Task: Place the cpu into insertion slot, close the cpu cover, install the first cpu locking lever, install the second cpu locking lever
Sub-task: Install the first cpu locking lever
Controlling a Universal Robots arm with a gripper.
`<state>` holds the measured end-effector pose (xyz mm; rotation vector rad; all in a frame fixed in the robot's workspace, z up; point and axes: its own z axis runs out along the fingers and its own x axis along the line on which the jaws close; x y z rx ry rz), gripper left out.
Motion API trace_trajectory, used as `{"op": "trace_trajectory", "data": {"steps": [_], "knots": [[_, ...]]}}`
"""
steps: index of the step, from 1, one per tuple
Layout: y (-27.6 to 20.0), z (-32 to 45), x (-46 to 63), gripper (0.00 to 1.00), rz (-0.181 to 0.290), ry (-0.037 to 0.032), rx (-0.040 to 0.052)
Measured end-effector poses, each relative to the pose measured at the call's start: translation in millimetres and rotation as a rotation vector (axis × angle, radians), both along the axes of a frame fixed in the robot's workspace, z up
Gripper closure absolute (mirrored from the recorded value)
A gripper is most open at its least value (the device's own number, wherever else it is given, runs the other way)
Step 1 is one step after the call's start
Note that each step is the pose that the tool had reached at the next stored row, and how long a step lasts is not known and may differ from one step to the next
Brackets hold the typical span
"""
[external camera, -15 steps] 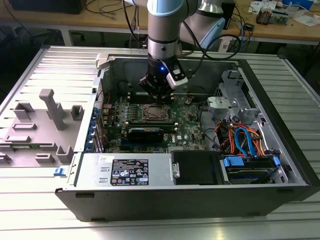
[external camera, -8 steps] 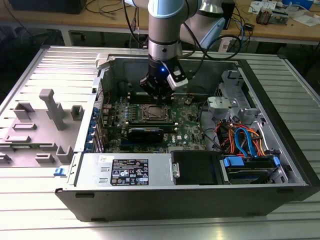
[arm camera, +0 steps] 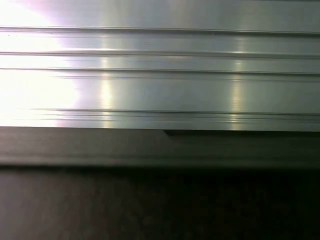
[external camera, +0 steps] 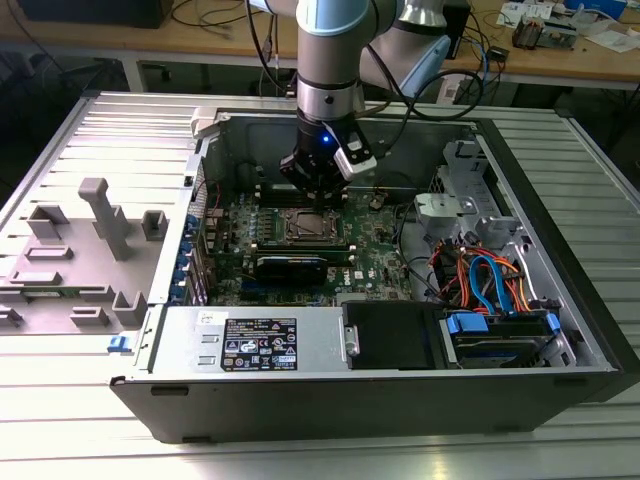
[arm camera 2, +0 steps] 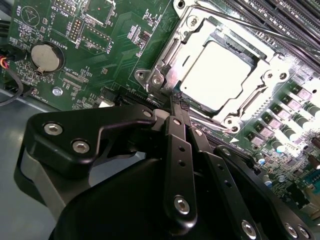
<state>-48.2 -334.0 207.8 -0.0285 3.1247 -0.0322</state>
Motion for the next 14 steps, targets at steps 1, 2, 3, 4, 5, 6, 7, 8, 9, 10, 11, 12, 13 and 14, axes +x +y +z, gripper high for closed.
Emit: {"op": "trace_trajectory", "data": {"steps": [1,2,3,4,5,6,7,8,9,10,11,12,13,14], "knots": [[0.0,0.1,0.0,0.89,0.000,0.0000,0.0000],[0.0,0.3,0.0,0.89,0.000,0.0000,0.0000],[0.0,0.4,0.0,0.89,0.000,0.0000,0.0000],[0.0,0.5,0.0,0.89,0.000,0.0000,-0.0001],[0.0,0.5,0.0,0.89,0.000,0.0001,-0.0001],[0.0,0.5,0.0,0.89,0.000,0.0000,-0.0003],[-0.1,0.5,0.0,0.89,0.000,0.0001,-0.0006],[-0.1,0.5,0.0,0.89,0.000,0.0002,-0.0015],[-0.1,0.5,0.0,0.89,0.000,0.0001,-0.0027],[-0.1,0.4,0.0,0.89,0.000,0.0000,-0.0052],[-0.1,0.4,0.0,0.89,0.000,0.0000,-0.0094],[-0.1,0.3,0.0,0.89,0.000,0.0000,-0.0137],[-0.2,0.2,0.0,0.89,0.000,0.0003,-0.0153],[-0.2,-0.1,0.0,0.89,0.000,0.0002,-0.0156]]}}
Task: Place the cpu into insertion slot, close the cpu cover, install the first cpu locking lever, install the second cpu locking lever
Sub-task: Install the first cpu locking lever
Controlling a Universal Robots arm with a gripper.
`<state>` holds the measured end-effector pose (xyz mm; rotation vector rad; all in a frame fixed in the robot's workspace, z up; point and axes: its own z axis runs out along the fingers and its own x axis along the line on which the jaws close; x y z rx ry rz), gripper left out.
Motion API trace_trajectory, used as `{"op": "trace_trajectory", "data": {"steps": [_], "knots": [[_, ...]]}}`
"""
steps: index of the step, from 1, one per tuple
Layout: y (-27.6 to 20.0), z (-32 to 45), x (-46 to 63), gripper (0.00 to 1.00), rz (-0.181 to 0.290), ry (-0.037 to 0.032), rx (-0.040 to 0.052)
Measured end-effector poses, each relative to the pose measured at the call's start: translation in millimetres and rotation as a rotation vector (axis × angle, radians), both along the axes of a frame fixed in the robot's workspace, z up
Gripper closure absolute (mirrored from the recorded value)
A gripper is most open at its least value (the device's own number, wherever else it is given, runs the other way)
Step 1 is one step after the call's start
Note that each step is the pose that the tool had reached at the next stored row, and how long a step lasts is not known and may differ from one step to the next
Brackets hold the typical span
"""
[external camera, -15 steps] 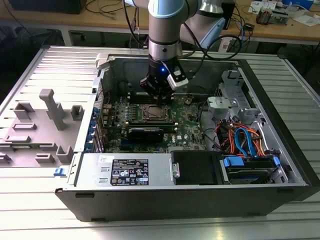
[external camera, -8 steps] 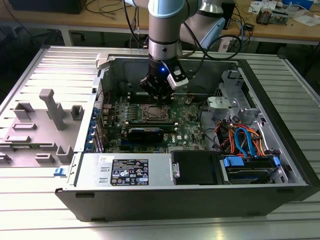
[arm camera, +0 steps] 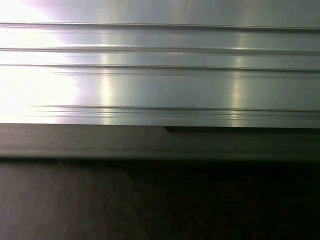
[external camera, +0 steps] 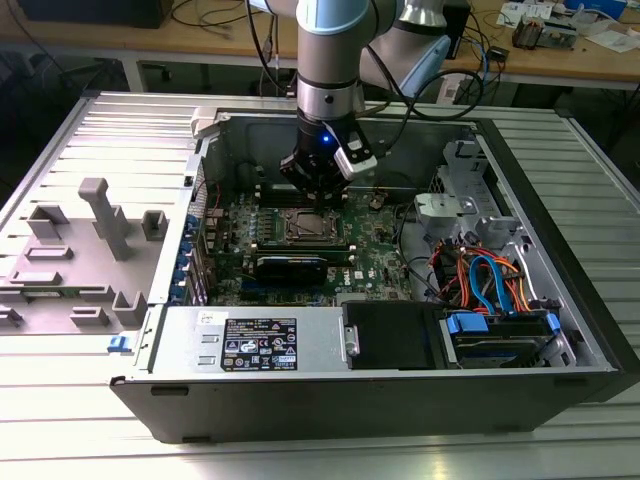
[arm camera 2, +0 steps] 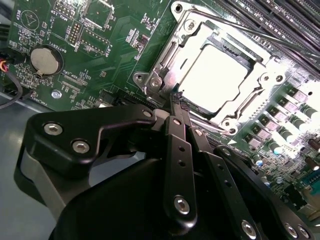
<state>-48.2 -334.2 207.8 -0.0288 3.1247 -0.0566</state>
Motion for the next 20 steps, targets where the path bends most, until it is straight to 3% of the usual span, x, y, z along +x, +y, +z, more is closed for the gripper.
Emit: {"op": "trace_trajectory", "data": {"steps": [17,20], "knots": [[0.0,-5.4,1.6,0.89,0.000,0.0000,-0.0002],[0.0,-5.5,1.6,0.89,0.000,-0.0001,0.0064]]}}
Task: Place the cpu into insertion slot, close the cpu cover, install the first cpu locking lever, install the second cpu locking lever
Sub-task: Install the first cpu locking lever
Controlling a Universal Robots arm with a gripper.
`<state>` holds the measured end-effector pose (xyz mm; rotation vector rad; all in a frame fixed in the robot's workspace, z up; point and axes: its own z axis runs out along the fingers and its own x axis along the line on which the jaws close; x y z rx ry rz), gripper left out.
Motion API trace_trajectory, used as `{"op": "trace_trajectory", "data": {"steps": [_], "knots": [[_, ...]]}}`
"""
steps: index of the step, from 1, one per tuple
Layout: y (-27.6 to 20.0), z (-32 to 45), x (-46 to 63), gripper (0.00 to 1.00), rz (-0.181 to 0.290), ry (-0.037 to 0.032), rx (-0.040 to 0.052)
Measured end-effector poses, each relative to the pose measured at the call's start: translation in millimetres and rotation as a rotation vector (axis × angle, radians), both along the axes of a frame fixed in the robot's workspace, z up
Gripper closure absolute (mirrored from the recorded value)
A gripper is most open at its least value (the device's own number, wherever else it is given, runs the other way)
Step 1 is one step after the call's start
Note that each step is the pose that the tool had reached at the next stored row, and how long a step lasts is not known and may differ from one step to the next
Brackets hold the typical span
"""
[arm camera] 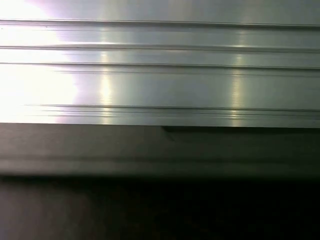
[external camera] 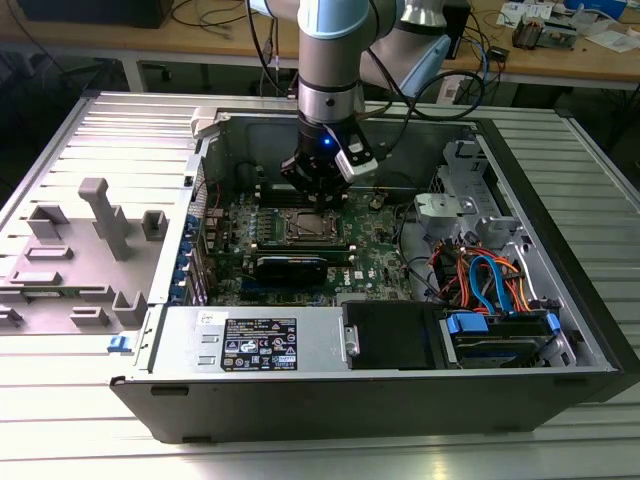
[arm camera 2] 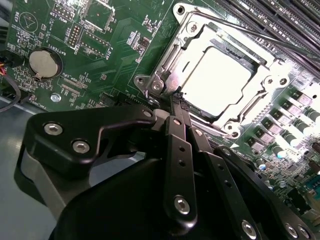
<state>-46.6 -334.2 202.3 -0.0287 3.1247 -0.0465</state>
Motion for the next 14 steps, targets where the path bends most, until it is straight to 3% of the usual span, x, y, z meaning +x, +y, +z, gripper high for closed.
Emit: {"op": "trace_trajectory", "data": {"steps": [6,14], "knots": [[0.0,0.0,0.0,0.89,0.000,0.0000,0.0128],[0.1,-0.1,0.0,0.89,0.000,-0.0002,0.0211]]}}
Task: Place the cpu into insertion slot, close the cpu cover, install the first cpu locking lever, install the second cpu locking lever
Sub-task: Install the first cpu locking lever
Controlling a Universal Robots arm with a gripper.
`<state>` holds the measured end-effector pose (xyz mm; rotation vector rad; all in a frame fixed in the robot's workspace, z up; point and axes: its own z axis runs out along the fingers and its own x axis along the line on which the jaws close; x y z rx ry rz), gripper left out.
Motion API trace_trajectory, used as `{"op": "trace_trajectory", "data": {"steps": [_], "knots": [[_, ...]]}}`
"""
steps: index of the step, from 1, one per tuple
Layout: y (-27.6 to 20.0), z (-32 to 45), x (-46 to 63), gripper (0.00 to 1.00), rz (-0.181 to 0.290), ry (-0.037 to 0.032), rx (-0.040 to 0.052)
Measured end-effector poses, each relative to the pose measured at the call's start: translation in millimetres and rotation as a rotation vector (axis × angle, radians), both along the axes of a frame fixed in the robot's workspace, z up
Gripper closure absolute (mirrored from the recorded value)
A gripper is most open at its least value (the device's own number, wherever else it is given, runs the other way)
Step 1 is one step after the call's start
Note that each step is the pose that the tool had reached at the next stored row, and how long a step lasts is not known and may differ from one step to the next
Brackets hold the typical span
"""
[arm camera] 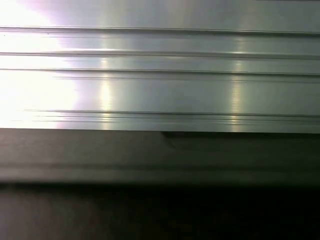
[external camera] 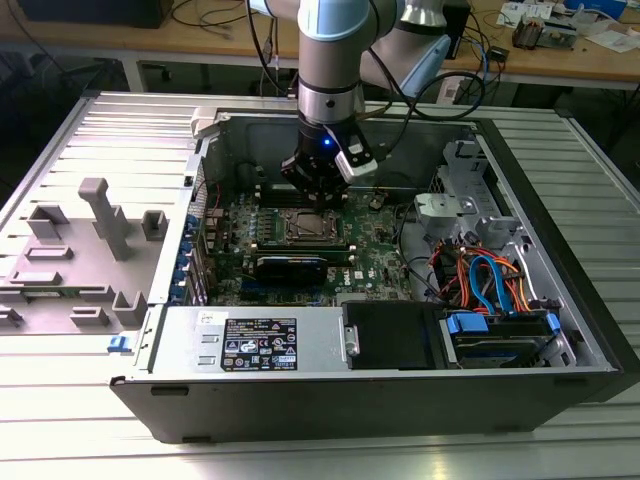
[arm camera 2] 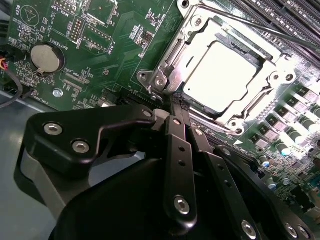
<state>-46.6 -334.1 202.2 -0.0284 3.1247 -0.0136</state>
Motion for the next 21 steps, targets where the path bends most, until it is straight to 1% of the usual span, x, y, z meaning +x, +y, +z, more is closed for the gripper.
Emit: {"op": "trace_trajectory", "data": {"steps": [3,4,7,10,16,21], "knots": [[-0.1,0.3,0.0,0.89,0.000,0.0000,0.0020],[0.0,0.4,0.0,0.89,0.000,0.0001,0.0051],[0.0,1.1,0.0,0.89,0.000,-0.0002,0.0094],[0.0,2.6,-0.1,0.89,0.000,0.0003,0.0157],[0.0,3.6,0.0,0.89,0.000,0.0000,0.0198],[-0.2,3.3,0.4,0.89,0.000,0.0003,0.0197]]}}
